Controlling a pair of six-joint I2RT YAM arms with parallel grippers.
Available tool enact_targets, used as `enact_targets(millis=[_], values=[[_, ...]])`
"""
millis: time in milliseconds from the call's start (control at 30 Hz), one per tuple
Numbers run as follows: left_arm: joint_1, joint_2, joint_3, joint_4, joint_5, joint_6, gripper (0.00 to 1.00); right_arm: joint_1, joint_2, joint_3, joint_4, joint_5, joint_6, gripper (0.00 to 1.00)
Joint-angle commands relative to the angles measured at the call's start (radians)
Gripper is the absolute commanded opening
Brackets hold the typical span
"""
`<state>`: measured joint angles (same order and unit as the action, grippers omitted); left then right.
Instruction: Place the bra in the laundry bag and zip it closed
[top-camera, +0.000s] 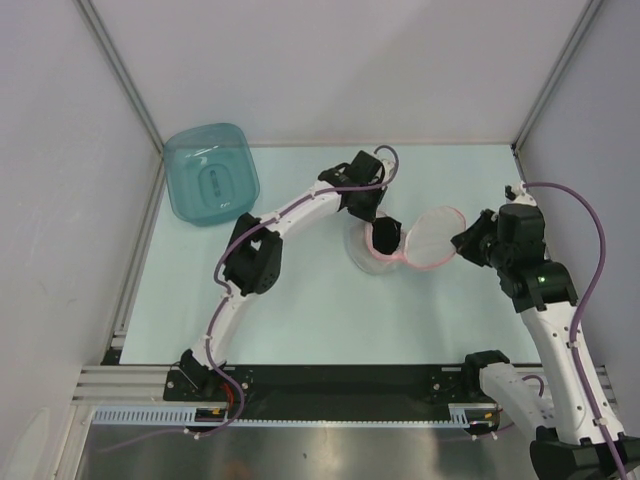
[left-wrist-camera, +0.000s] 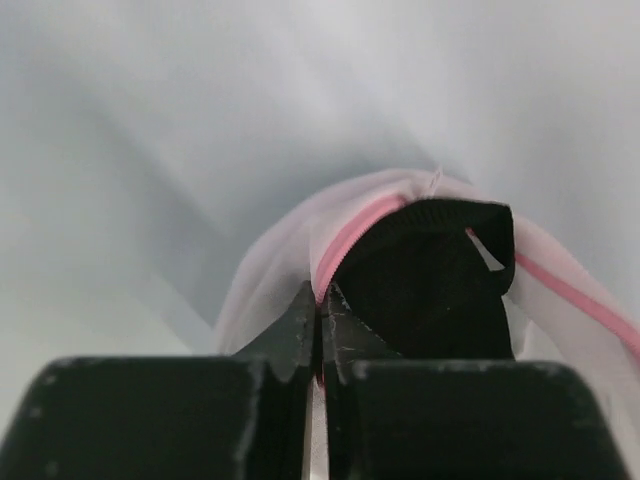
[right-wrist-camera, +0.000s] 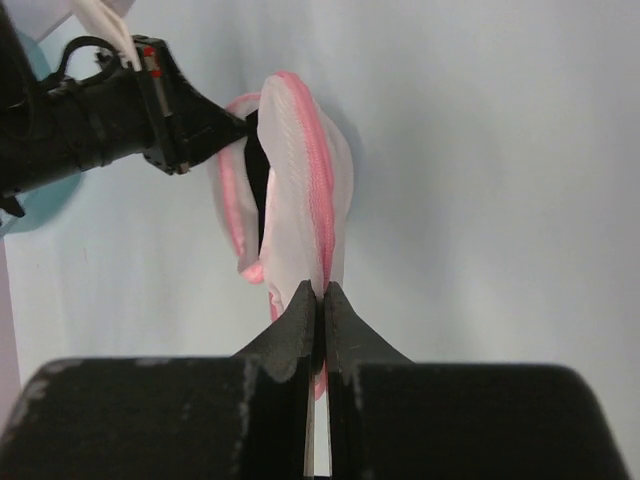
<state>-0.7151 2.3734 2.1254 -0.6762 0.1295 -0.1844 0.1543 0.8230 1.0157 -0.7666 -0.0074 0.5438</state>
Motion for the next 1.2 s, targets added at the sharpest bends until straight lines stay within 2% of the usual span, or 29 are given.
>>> enact_targets(millis=[0,200,267,367,433,633,800,833,933,967,1033,1067,1133,1167], values=[[0.005,-0.077,0.140,-0.040,-0.088,0.004,0.00,-0.042,0.031,0.084,-0.028,0.047,-0.060,0.00],[0.005,-0.270,0.078,-0.031,-0.103,-0.010,0.00,-0.062,0.045,0.328,-0.150,0.138,-0.130,0.00],[0.011,-0.273,0.056,-0.036,-0.114,-0.001,0.00,-0.064,0.041,0.377,-0.171,0.132,-0.133,0.00],[0.045,-0.226,0.059,-0.063,-0.102,-0.010,0.00,-0.065,0.039,0.322,-0.159,0.132,-0.139,0.00],[0.062,-0.214,0.045,-0.062,-0.012,-0.052,0.00,-0.075,0.048,0.288,-0.158,0.106,-0.134,0.00],[0.063,-0.244,-0.010,0.009,0.045,-0.078,0.00,-0.084,0.048,0.241,-0.134,0.038,-0.128,0.00],[0.062,-0.206,-0.048,0.024,0.130,-0.095,0.06,-0.084,0.053,0.204,-0.125,-0.009,-0.128,0.00],[0.060,-0.210,-0.064,0.044,0.136,-0.096,0.08,-0.082,0.054,0.184,-0.125,-0.016,-0.125,0.00],[0.048,-0.276,-0.149,0.113,0.115,-0.104,0.27,-0.084,0.047,0.155,-0.119,-0.029,-0.125,0.00],[0.042,-0.305,-0.221,0.147,0.096,-0.115,0.38,-0.082,0.047,0.144,-0.120,-0.029,-0.125,0.00],[0.033,-0.417,-0.300,0.248,0.061,-0.124,0.48,-0.082,0.045,0.138,-0.120,-0.032,-0.123,0.00],[0.020,-0.454,-0.370,0.279,0.015,-0.135,0.57,-0.082,0.047,0.138,-0.122,-0.032,-0.120,0.00],[-0.004,-0.588,-0.462,0.405,-0.028,-0.135,0.64,-0.084,0.051,0.142,-0.126,-0.031,-0.116,0.00],[-0.044,-0.642,-0.575,0.464,-0.045,-0.118,0.66,-0.084,0.054,0.150,-0.126,-0.031,-0.108,0.00]])
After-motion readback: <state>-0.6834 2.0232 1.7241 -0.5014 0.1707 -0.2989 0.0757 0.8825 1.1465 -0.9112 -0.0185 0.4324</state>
